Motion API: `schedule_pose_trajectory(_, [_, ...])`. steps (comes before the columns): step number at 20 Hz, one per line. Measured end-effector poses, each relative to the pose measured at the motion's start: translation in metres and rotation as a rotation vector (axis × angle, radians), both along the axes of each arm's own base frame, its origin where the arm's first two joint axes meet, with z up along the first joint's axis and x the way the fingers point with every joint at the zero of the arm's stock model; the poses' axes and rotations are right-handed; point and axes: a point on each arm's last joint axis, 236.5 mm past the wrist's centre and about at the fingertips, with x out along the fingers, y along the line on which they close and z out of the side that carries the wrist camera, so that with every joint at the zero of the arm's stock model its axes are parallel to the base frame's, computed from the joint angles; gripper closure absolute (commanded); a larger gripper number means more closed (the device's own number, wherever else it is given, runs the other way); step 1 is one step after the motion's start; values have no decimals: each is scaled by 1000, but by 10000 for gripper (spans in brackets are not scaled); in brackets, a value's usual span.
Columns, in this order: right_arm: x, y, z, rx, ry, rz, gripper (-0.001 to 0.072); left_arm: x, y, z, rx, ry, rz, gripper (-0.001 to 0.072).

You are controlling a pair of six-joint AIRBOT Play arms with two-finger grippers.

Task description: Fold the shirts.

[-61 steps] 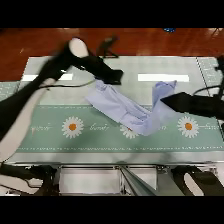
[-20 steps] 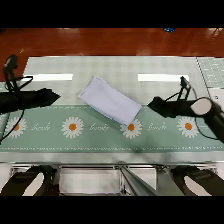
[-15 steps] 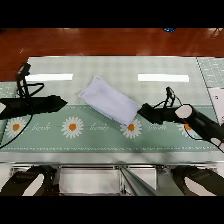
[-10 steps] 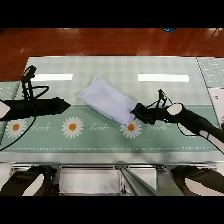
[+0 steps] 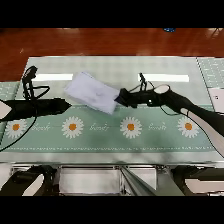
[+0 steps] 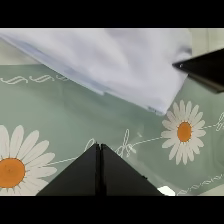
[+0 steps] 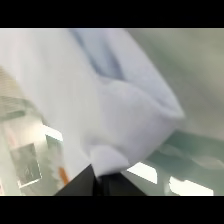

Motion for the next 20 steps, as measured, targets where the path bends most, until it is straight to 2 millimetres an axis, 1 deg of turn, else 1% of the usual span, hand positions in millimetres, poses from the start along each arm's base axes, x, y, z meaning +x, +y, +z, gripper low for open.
schedule_pose_trajectory(2, [21, 14, 41, 19, -101, 52, 693, 0, 0, -2, 0, 5, 0, 684])
schedule_pose_trajectory(4, [39, 20, 86, 15, -202, 101, 693, 1, 0, -4, 1, 13, 0, 684])
schedule_pose_trajectory(6, [59, 13, 130, -17, -297, 125, 693, 1, 0, -6, 1, 19, 0, 684])
schedule_pose_trajectory(8, [76, -6, 168, -58, -371, 121, 693, 1, 0, -7, 2, 23, 0, 683])
schedule_pose_trajectory(9, [86, -21, 188, -80, -401, 106, 693, 1, 0, -8, 2, 25, 0, 684])
schedule_pose_trajectory(11, [102, -60, 219, -130, -443, 54, 693, 2, 0, -8, 2, 26, 0, 683])
schedule_pose_trajectory(12, [109, -83, 236, -151, -462, 17, 693, 1, 0, -9, 2, 28, 0, 683])
schedule_pose_trajectory(13, [113, -106, 247, -171, -469, -20, 693, 2, 0, -9, 2, 28, 0, 684])
schedule_pose_trajectory(14, [116, -133, 257, -193, -467, -63, 693, 1, 0, -9, 2, 30, -1, 684])
schedule_pose_trajectory(16, [117, -189, 274, -226, -456, -157, 693, 1, 0, -9, 2, 30, 0, 683])
schedule_pose_trajectory(17, [115, -218, 278, -244, -434, -204, 693, 1, 0, -9, 2, 30, 0, 683])
schedule_pose_trajectory(19, [104, -272, 282, -274, -385, -287, 693, 1, 0, -9, 2, 30, 0, 683])
schedule_pose_trajectory(20, [96, -295, 284, -289, -359, -324, 693, 1, 0, -9, 2, 30, -1, 684])
